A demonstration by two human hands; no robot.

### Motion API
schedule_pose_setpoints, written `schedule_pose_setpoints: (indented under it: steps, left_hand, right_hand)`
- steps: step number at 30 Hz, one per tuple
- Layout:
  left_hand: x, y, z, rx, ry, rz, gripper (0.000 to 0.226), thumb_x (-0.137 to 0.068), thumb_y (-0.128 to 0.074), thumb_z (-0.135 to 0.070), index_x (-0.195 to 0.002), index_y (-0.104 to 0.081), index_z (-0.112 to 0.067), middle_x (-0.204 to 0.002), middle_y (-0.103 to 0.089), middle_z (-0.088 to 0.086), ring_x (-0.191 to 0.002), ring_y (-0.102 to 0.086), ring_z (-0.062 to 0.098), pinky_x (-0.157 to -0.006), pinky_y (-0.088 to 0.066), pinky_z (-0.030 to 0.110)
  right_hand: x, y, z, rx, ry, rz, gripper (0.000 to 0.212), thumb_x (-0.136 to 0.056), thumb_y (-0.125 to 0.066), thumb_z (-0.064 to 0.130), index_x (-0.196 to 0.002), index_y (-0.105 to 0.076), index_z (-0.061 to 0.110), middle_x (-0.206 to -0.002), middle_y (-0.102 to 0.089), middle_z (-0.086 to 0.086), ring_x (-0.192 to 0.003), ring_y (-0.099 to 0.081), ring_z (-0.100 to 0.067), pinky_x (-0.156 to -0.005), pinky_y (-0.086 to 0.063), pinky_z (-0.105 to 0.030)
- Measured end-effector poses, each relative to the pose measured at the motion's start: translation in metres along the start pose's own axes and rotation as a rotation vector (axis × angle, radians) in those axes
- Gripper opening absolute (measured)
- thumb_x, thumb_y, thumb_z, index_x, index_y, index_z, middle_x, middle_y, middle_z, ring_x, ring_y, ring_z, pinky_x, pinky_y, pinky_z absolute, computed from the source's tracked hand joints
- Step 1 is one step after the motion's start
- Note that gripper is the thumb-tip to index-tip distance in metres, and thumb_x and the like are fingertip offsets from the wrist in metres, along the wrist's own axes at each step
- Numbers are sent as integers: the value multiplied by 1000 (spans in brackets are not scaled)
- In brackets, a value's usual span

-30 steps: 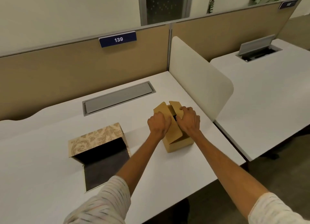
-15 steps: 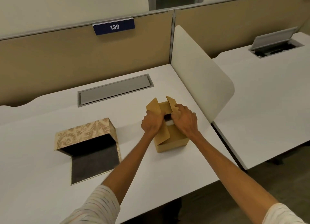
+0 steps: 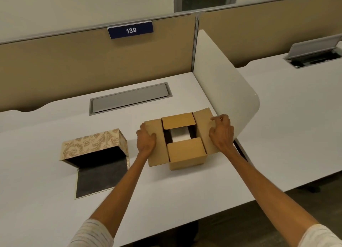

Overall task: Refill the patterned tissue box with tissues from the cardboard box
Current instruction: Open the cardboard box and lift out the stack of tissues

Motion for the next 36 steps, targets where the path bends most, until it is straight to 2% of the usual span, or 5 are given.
schedule_pose_setpoints:
  steps: [7, 12, 22, 30, 36]
  left_hand:
    - [8, -22, -5, -82, -103, 12, 36, -103, -36, -14, -134, -52, -6, -139, -50, 20, -126, -50, 38, -105, -43, 48]
    - [9, -42, -12, -8, -64, 67, 27, -102, -44, -23, -82, -47, -4, -88, -56, 19, -82, -57, 33, -70, -42, 36]
    - [4, -28, -24, -325, -227, -66, 52, -91, -62, -36, -130, -46, -6, -135, -50, 16, -126, -47, 33, -103, -38, 53]
    - [-25, -26, -28, -579, -497, 119, 62, -91, -60, -44, -142, -39, -17, -151, -39, 9, -143, -30, 28, -118, -21, 56]
    - [-40, -20, -41, -441, -532, 141, 50, -100, -41, -48, -138, -48, -16, -133, -62, 9, -127, -54, 28, -117, -23, 58]
  right_hand:
    - [7, -35, 3, 46, -26, 46, 32, -88, -45, -3, -109, -66, 8, -116, -61, -14, -107, -55, -31, -87, -38, -44]
    - [8, -47, 5, 30, -41, 134, 26, -92, -41, -2, -100, -65, 5, -97, -66, -14, -79, -62, -31, -78, -45, -41]
    - [-1, -24, 17, 21, 178, 5, 29, -88, -48, 0, -105, -69, 10, -104, -70, -7, -96, -61, -24, -88, -43, -39]
    - [24, -34, 26, 11, 394, 225, 27, -96, -45, 23, -87, -69, 15, -91, -70, -1, -93, -59, -17, -93, -43, -36]
    - [24, -17, 31, -91, 355, 200, 28, -96, -50, 31, -88, -72, 15, -83, -73, -1, -85, -60, -17, -91, -42, -34]
Point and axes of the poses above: each hand's wrist, its own x-axis away from the middle knuckle, its own y-axis out of the back of the hand, z = x × y, the point moved 3 cm from there along -x, towards the middle knuckle
